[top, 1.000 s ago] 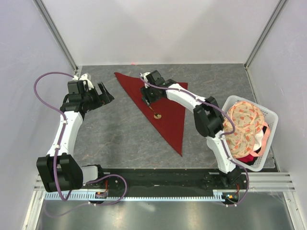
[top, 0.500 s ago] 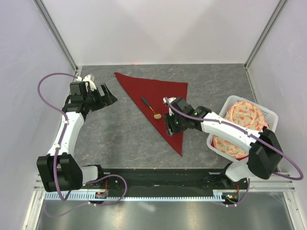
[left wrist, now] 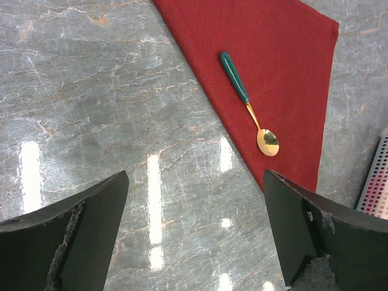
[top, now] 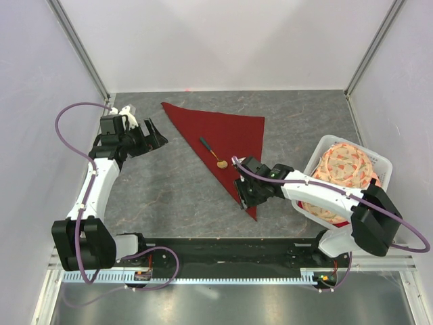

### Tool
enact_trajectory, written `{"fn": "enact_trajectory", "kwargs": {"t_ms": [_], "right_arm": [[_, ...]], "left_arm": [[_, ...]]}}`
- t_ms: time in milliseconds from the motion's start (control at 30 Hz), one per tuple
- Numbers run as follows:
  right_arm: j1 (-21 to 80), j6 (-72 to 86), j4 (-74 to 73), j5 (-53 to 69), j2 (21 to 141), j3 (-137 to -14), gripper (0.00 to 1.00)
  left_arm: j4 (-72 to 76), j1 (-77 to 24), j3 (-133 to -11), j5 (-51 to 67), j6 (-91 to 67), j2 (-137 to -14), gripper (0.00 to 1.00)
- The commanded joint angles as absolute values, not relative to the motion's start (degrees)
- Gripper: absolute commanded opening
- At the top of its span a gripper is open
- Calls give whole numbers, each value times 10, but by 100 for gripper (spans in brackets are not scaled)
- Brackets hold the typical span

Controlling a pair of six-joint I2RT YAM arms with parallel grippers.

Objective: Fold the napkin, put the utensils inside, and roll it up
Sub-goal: Fold the napkin

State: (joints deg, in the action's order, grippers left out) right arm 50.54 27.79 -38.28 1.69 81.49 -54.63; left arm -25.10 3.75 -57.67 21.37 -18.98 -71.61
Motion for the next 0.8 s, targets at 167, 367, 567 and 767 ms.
{"fn": "enact_trajectory", "kwargs": {"t_ms": [167, 367, 567, 767], "right_arm": [[509, 288, -365, -18, 836, -524, 44], [509, 288, -356, -20, 848, -509, 43], [509, 291, -343, -13, 851, -490, 41], [509, 292, -332, -19, 861, -476, 39]], "left_arm": [[-229, 36, -573, 227, -195, -706, 98], [-229, 36, -574, 229, -195, -707, 98], [-229, 37, -574, 229, -196, -709, 98], [-229, 36, -574, 230, -196, -711, 98]]}}
